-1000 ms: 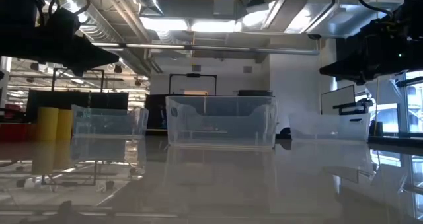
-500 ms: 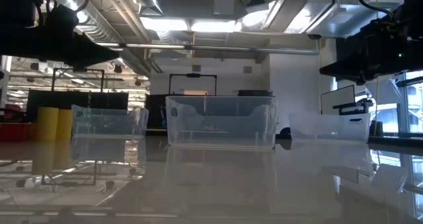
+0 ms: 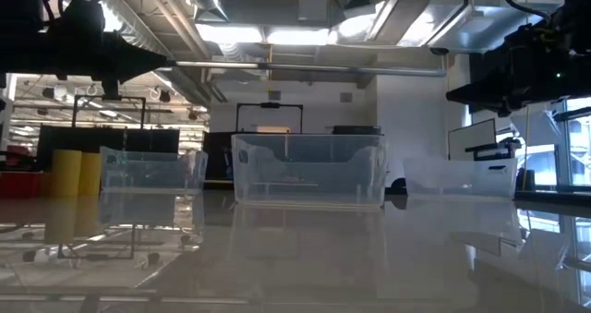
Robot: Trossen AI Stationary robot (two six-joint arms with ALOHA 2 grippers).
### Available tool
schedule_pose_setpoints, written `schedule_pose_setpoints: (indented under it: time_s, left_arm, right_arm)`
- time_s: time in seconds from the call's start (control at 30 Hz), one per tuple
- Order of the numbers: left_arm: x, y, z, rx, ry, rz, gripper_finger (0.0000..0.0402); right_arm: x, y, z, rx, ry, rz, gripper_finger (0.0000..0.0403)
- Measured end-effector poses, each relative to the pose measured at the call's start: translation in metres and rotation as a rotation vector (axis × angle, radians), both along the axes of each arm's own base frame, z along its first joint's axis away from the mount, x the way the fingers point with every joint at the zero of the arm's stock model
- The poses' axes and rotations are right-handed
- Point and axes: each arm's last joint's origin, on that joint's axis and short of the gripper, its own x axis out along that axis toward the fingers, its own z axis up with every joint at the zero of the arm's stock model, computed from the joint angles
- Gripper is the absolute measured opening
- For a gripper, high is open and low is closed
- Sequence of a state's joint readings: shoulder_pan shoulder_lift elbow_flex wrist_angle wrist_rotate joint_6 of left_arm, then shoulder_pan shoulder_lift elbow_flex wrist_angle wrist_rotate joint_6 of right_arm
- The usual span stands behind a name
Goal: Sort blocks by size
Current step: Put the red square block into the bottom transparent bin
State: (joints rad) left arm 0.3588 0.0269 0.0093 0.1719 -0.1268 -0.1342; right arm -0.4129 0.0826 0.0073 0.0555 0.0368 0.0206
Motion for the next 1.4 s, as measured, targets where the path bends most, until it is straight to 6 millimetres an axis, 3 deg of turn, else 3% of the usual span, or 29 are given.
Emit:
schedule_pose_setpoints:
  time_s: [0.2, 0.47, 0.8, 1.13, 1.4]
  left_arm:
    - [0.001, -0.002, -0.001, -0.056, -0.017, -0.065, 0.0005]
    - [0.002, -0.005, -0.001, -0.105, -0.033, -0.122, 0.0005]
    - [0.003, -0.007, -0.001, -0.105, -0.034, -0.134, 0.0005]
    - [0.003, -0.005, -0.004, -0.119, -0.017, -0.082, 0.0005]
    - [0.003, -0.005, -0.004, -0.115, -0.014, -0.078, 0.0005]
  right_arm:
    - [0.0, 0.002, 0.005, -0.001, 0.001, 0.065, 0.0005]
    - [-0.001, 0.011, 0.041, 0.003, 0.041, 0.246, 0.0005]
    - [0.022, 0.034, 0.087, 0.049, 0.06, 0.489, 0.0005]
    - [0.06, 0.076, 0.142, 0.115, 0.308, 0.73, 0.0005]
    - [0.088, 0.117, 0.141, 0.268, 0.693, 0.646, 0.0005]
